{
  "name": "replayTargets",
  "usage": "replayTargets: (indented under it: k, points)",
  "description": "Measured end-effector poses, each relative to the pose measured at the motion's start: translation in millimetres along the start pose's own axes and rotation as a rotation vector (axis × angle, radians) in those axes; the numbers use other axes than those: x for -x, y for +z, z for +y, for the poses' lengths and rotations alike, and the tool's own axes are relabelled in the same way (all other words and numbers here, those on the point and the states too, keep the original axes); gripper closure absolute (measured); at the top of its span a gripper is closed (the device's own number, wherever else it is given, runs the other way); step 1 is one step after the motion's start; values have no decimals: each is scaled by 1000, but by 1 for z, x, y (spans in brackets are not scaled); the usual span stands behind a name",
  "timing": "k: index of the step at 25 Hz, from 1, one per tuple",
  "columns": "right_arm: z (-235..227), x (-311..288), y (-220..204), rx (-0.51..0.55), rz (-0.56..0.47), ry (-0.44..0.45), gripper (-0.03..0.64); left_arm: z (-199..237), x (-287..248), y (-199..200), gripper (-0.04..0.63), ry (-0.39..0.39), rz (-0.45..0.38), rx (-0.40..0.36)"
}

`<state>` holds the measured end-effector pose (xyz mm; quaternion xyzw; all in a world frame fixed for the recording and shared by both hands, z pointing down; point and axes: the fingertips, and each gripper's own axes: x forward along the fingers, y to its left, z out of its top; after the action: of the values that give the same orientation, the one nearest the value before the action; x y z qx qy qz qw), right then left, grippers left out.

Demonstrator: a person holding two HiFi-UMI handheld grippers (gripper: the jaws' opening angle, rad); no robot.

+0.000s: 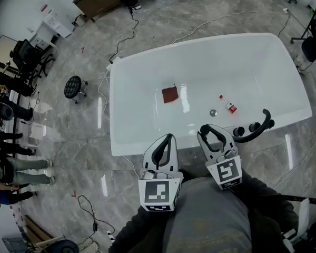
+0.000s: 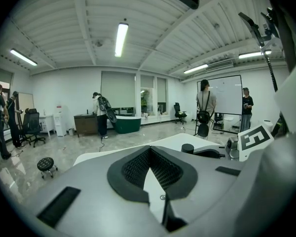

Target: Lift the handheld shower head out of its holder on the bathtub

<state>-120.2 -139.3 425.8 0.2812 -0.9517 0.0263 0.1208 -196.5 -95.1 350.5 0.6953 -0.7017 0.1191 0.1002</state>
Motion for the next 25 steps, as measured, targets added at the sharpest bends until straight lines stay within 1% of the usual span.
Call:
replayTargets:
  k: [1, 4, 6, 9, 13, 15, 20, 25]
  points:
    - [1, 1, 2, 2, -1, 4, 480, -1, 1, -1, 592, 0, 3, 5]
    - [2, 4, 5, 58, 21, 10, 480, -3, 4, -5, 592, 0, 13, 20]
    - [2, 6, 8, 48, 12, 14, 480, -6, 5, -4, 592, -1, 10, 25]
    - [3, 9, 9, -4, -17, 25, 480, -11, 8, -2, 591, 0, 3, 25]
    - [3, 11, 6, 65, 17, 28, 480, -10, 12, -7, 592, 5, 17, 40]
    - [7, 10, 9, 59, 19, 32, 480, -8, 14, -9, 592, 8, 22, 46]
    - [12, 14, 2, 67, 1, 44, 480, -9, 21, -12, 592, 10, 18, 45]
    - [16, 19, 17, 75, -6, 26, 480, -8, 30, -9, 592, 8, 9, 45]
